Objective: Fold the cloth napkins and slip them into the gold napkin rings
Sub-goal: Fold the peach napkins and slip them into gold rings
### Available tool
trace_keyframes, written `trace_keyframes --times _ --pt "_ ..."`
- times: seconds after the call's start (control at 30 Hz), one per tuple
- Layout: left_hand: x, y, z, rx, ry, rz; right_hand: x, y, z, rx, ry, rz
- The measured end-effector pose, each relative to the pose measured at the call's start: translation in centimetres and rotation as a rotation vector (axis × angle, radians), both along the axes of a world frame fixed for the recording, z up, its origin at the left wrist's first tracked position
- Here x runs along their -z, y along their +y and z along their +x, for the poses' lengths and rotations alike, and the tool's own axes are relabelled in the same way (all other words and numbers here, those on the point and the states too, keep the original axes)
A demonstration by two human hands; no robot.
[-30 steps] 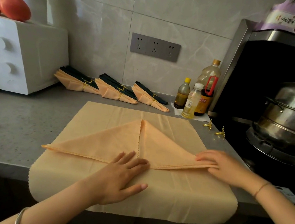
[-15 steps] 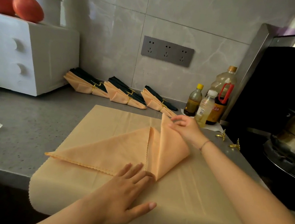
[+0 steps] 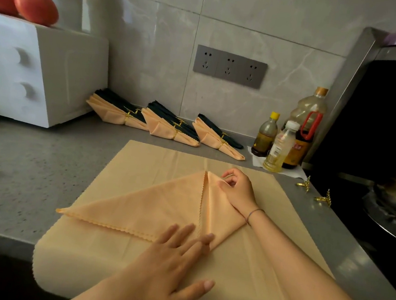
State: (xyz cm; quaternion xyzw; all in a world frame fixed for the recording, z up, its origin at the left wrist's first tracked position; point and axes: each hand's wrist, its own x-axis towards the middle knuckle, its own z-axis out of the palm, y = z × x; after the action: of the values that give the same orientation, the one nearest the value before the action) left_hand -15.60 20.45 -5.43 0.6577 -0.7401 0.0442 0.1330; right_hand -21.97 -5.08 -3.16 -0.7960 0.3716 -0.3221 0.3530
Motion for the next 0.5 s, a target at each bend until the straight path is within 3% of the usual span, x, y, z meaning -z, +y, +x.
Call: trace_keyframes --times 0.2,0.37,0.5 --pt "-0.1 0.0 -0.5 -0.022 0.144 0.059 0.3 -0.4 0.0 0.054 0.056 -0.041" --pt "0.0 0.2 -0.5 -0.023 0.019 0.061 -0.9 -0.1 -0.4 0.021 0.192 -0.109" --pt "0.0 0.1 -0.7 -0.021 0.095 0.065 -2.3 2.9 -3.7 -0.115 0.283 -0.263"
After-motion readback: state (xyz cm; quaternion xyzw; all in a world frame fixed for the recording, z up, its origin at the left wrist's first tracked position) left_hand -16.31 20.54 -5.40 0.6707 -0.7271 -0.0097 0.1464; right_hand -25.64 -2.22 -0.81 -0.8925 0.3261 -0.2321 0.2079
